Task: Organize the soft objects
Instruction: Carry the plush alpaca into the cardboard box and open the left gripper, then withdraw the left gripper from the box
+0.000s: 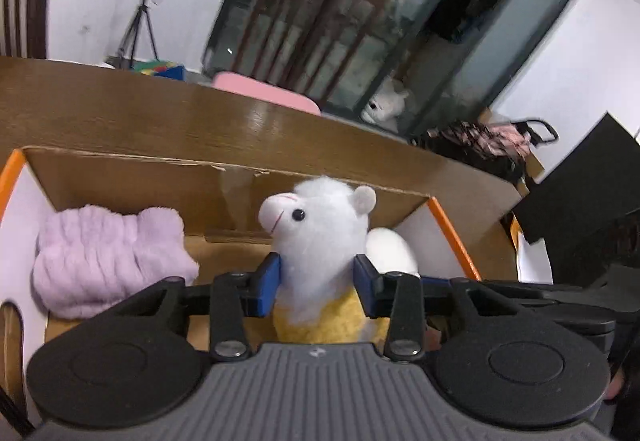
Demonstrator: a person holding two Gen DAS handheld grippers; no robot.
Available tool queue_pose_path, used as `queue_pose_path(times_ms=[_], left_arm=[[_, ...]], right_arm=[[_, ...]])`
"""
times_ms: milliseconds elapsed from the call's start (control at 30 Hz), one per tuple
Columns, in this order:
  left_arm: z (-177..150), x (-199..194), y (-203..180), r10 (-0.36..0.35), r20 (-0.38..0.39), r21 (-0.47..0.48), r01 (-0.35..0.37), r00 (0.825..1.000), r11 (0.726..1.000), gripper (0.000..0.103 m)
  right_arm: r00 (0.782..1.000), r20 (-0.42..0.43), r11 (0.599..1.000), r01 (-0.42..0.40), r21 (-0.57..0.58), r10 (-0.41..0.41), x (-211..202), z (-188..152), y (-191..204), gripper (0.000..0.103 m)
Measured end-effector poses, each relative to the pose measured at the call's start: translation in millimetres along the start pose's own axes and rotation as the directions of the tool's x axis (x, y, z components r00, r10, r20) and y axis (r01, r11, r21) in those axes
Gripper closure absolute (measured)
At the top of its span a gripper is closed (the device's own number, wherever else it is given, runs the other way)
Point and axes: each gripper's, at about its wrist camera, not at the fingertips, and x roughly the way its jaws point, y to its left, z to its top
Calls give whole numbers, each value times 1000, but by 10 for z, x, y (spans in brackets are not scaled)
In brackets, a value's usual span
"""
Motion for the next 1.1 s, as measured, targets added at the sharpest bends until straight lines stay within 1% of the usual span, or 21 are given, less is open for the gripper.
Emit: queue_pose_path(times_ms=[100,133,167,200,233,300,367,400,467,567,700,833,900,967,1033,1100], left_arm=[[-63,53,-61,-7,-21,8,8,1000,1000,64],[-94,60,-58,-8,-16,5,8,1000,1000,63],[-125,69,-57,-7,-14,6,7,1000,1000,61],[-212,20,-78,-2,-18,9,2,1000,1000,61],[-231,7,-74,-2,-22,5,2,1000,1000,60],[-198,-3,-113,-16,-41,-2,16,999,1000,53],[-175,-22,-144,-6,-37,-6,6,999,1000,49],[-156,-24,-160,11,-32,-11,-11,999,1000,48],[-138,-103,-207,25,-10,1,-25,1000,1000,48],[-125,-333,-280,27,35,34,-28,999,999,45],[-135,-718,-415,37,92,62,-43,995,997,43],[-251,-1154,-590,49,144,114,-66,988,991,40],[-344,-1386,-685,67,169,150,-92,983,984,35],[-459,-1596,-744,91,197,172,-126,976,977,34],[-644,-1812,-817,116,242,200,-166,963,966,34],[-863,-2008,-881,136,295,218,-205,946,954,28]], right_arm=[[996,24,995,84,-50,-83,-75,-33,6,54],[995,27,993,98,-63,-96,-103,-48,22,53],[996,22,994,90,-64,-89,-129,-60,19,51],[998,14,996,60,-63,-60,-159,-76,-8,51],[1000,-3,998,25,-63,-25,-177,-97,-33,52],[999,-36,998,-3,-65,1,-172,-125,-54,53],[999,-29,998,-29,-57,28,-181,-123,-80,56],[999,-32,999,-40,-33,39,-158,-93,-92,56],[997,-23,997,-72,6,72,-240,-61,-152,58],[999,16,998,-40,-50,41,-461,-56,-38,58],[997,71,996,-28,-89,34,-866,-67,70,58],[992,120,994,-17,-110,30,-1271,-113,154,58],[990,137,991,-5,-131,23,-1464,-180,200,54],[988,154,990,4,-143,19,-1638,-273,225,47],[984,177,988,17,-155,10,-1827,-407,245,45],[978,207,985,36,-166,-1,-1992,-570,258,41]])
